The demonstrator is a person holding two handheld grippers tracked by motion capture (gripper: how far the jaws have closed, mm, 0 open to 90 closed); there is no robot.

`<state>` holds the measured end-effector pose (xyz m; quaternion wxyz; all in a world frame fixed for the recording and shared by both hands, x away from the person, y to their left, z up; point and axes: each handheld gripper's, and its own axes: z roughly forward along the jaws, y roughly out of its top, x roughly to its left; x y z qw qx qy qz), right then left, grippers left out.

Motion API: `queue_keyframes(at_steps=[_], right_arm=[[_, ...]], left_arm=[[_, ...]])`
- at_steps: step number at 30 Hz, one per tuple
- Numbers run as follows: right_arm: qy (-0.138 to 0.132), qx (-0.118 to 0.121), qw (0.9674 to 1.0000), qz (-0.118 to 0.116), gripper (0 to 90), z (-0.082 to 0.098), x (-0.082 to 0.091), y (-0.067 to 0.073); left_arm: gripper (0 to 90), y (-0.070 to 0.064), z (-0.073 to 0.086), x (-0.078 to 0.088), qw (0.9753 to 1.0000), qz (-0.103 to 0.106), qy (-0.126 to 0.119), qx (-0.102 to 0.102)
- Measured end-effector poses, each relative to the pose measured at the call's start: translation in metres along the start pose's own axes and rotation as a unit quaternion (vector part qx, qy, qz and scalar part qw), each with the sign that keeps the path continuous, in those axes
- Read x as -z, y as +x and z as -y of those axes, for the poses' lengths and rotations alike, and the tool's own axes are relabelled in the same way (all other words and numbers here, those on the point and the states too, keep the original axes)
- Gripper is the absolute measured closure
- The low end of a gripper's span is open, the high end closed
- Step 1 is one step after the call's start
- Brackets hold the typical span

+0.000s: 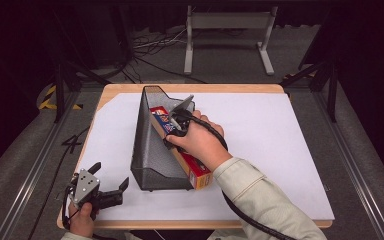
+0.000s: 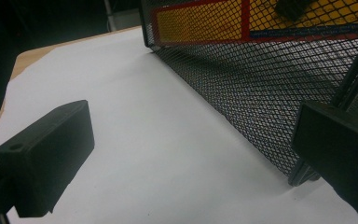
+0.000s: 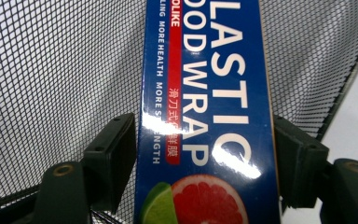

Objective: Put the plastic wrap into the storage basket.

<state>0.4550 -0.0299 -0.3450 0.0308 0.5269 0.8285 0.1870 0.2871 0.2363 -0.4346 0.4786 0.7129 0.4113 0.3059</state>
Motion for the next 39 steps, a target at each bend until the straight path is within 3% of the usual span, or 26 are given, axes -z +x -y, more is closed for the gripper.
queue_keyframes(at_steps=[4, 9, 12, 14, 16, 18, 19, 24, 35, 39], right_arm=[[-0.012, -0.01, 0.9999, -0.006, 29.6, 0.0, 0.01, -0.007], [-0.035, -0.006, 0.9993, -0.014, 27.9, 0.0, 0.023, -0.009], [-0.053, 0.003, 0.9985, -0.014, 27.9, 0.001, 0.028, -0.009], [-0.08, 0.011, 0.9964, -0.022, 27.9, 0.003, 0.035, -0.01], [-0.11, 0.022, 0.9933, -0.025, 28.4, 0.005, 0.04, -0.01], [-0.145, 0.037, 0.9882, -0.031, 28.4, 0.007, 0.045, -0.011], [-0.145, 0.037, 0.9882, -0.031, 28.4, 0.007, 0.045, -0.011], [-0.211, 0.064, 0.974, -0.05, 28.8, 0.016, 0.058, -0.013], [-0.265, 0.087, 0.958, -0.066, 28.7, 0.037, 0.083, -0.03], [-0.286, 0.111, 0.9485, -0.078, 27.7, 0.046, 0.088, -0.038]], left_arm=[[0.1, 0.001, 0.001, 0.0, 1.0, -0.002, 0.004, -0.002], [0.1, 0.001, 0.001, 0.001, 1.0, -0.003, 0.003, -0.002], [0.1, 0.0, 0.001, 0.0, 1.0, -0.003, 0.003, -0.004], [0.0, 0.0, 0.001, 0.0, 1.0, -0.003, 0.002, -0.004], [0.0, 0.0, 0.001, 0.0, 1.0, -0.002, 0.004, -0.003], [0.1, 0.0, 0.002, 0.0, 1.0, -0.003, 0.006, -0.004], [0.1, 0.0, 0.002, 0.0, 1.0, -0.003, 0.005, -0.003], [0.0, 0.001, 0.001, 0.001, 1.0, -0.005, 0.003, -0.001], [0.1, -0.001, 0.0, -0.002, 1.0, -0.002, 0.005, -0.006], [0.1, -0.001, 0.0, -0.002, 1.0, -0.003, 0.005, -0.005]])
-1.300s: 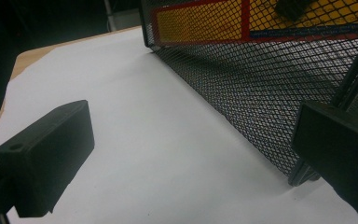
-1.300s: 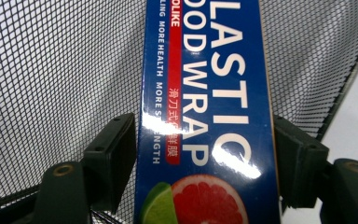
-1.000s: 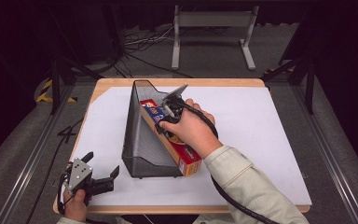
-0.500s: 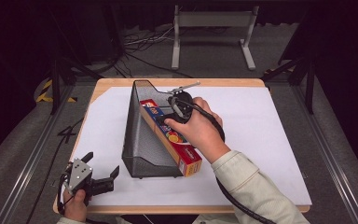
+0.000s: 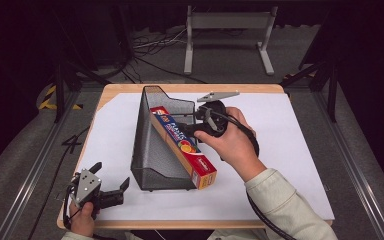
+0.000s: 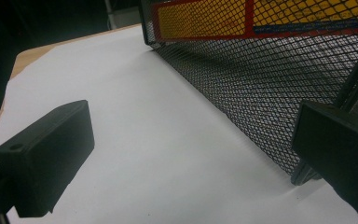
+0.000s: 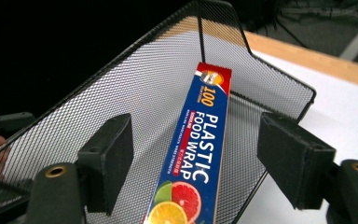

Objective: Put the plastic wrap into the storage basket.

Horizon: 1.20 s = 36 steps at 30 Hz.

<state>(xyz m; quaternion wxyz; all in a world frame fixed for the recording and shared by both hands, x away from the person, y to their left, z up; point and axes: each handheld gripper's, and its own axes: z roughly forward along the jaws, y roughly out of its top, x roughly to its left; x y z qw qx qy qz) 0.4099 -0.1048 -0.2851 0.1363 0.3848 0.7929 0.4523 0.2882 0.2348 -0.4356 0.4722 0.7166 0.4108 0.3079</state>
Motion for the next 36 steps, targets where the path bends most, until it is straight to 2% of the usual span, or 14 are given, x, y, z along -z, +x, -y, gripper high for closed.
queue_keyframes(at_steps=[3, 6, 11, 16, 24, 29, 36], right_arm=[[-0.018, 0.014, 0.9997, -0.006, 26.1, 0.005, 0.007, -0.004], [-0.027, 0.014, 0.9995, -0.004, 21.6, 0.01, 0.012, -0.01], [-0.023, 0.013, 0.9996, 0.006, 19.5, 0.019, 0.021, -0.026], [-0.029, 0.028, 0.9989, 0.024, 18.7, 0.032, 0.038, -0.041], [-0.045, 0.023, 0.998, 0.037, 16.3, 0.054, 0.07, -0.068], [-0.045, 0.038, 0.9962, 0.064, 14.6, 0.065, 0.087, -0.087], [-0.055, 0.029, 0.9961, 0.062, 11.0, 0.079, 0.107, -0.11]], left_arm=[[0.0, 0.0, 0.0, 0.0, 1.0, 0.0, -0.001, -0.001], [0.1, 0.0, 0.0, 0.001, 1.0, -0.001, 0.0, 0.0], [0.0, 0.0, 0.0, 0.001, 1.0, -0.004, 0.001, 0.0], [0.0, 0.0, 0.0, 0.002, 1.0, -0.004, 0.002, 0.001], [0.1, -0.001, -0.001, 0.002, 1.0, -0.005, 0.001, 0.0], [0.1, -0.002, -0.001, 0.002, 1.0, -0.004, 0.002, -0.001], [0.0, -0.002, 0.0, 0.002, 1.0, -0.004, 0.003, 0.0]])
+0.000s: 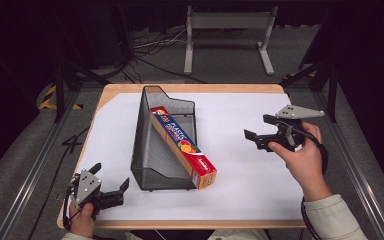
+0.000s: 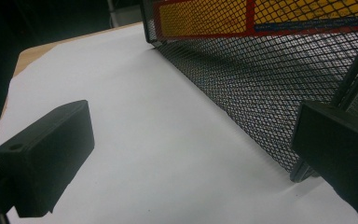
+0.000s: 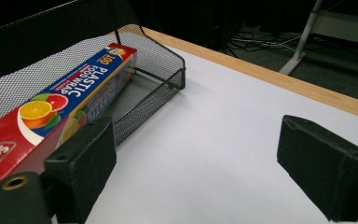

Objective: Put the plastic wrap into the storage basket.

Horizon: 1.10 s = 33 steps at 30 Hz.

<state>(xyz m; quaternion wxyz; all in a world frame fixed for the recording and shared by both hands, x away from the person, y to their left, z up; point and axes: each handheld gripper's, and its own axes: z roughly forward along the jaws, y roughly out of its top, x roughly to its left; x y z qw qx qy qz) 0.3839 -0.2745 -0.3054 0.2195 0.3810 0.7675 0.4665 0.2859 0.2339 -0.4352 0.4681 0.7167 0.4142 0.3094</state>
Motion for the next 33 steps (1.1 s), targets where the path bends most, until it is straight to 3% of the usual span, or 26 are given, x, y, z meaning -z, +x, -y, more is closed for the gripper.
queue_keyframes(at_steps=[4, 13, 17, 25, 33], right_arm=[[-0.002, 0.001, 1.0, -0.004, 10.0, 0.008, 0.007, -0.009], [-0.011, 0.014, 0.9998, -0.012, 5.3, 0.045, 0.015, -0.029], [-0.006, 0.025, 0.9996, -0.013, 5.3, 0.061, 0.013, -0.033], [-0.016, 0.014, 0.9997, -0.015, 5.2, 0.089, 0.009, -0.037], [-0.004, 0.011, 0.9998, -0.017, 5.1, 0.112, 0.006, -0.042]], left_arm=[[0.1, 0.0, 0.0, 0.0, 1.0, 0.0, 0.0, 0.001], [0.1, -0.001, -0.001, -0.001, 1.0, 0.001, -0.002, -0.001], [0.0, -0.001, -0.001, -0.001, 1.0, 0.003, 0.0, -0.003], [0.0, 0.0, 0.0, -0.001, 1.0, 0.003, 0.001, -0.005], [0.0, 0.0, 0.0, -0.002, 1.0, 0.002, 0.003, -0.004]])
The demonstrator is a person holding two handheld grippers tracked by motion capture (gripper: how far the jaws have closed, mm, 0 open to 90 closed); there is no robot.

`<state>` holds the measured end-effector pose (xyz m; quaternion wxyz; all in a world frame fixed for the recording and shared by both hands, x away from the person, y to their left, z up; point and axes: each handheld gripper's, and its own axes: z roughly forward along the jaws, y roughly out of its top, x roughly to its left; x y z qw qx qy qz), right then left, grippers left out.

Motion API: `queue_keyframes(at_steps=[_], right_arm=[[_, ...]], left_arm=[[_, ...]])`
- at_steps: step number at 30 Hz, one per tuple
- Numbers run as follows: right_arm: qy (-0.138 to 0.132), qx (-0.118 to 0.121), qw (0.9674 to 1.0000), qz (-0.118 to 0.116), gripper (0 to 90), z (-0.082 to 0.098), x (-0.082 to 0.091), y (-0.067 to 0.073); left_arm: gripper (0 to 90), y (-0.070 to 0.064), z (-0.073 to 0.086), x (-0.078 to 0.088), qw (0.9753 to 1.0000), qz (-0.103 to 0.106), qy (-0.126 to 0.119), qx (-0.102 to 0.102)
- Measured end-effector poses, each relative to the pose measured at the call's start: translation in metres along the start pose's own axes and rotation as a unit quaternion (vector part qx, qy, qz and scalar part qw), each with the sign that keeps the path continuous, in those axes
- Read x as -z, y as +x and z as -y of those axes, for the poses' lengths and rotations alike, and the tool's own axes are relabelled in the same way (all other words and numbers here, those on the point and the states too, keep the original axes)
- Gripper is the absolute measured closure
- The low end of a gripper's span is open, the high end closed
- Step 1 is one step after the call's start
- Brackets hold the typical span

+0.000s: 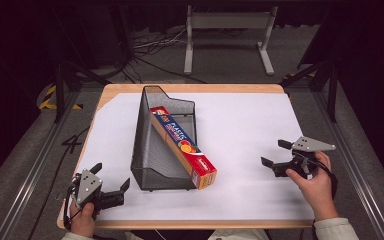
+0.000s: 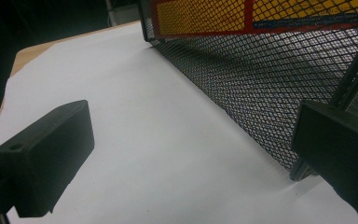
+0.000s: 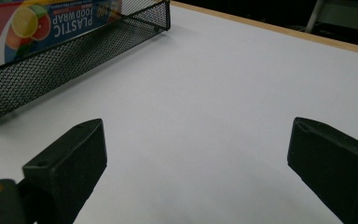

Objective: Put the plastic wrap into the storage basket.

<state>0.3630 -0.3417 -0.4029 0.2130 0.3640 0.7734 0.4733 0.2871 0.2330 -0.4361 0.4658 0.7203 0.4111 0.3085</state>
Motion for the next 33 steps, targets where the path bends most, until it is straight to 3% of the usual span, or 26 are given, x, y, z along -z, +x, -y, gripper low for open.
queue_keyframes(at_steps=[10, 17, 28, 31, 33], right_arm=[[0.005, 0.003, 1.0, -0.008, 4.1, 0.024, -0.003, 0.002], [0.029, 0.011, 0.9995, -0.011, 4.0, 0.037, -0.008, 0.002], [0.042, 0.028, 0.9987, -0.011, 4.3, 0.038, -0.01, 0.006], [0.037, 0.025, 0.9989, -0.009, 4.3, 0.038, -0.009, 0.005], [0.032, 0.01, 0.9993, -0.015, 4.3, 0.038, -0.007, 0.005]], left_arm=[[0.1, 0.0, -0.001, 0.0, 1.0, 0.003, -0.003, -0.002], [0.1, 0.0, -0.001, -0.002, 1.0, 0.007, 0.001, -0.006], [0.0, -0.002, -0.001, -0.003, 0.9998, 0.012, 0.006, -0.015], [0.1, -0.002, -0.001, -0.005, 0.9998, 0.013, 0.01, -0.014], [0.0, -0.002, -0.001, -0.005, 0.9997, 0.013, 0.011, -0.016]])
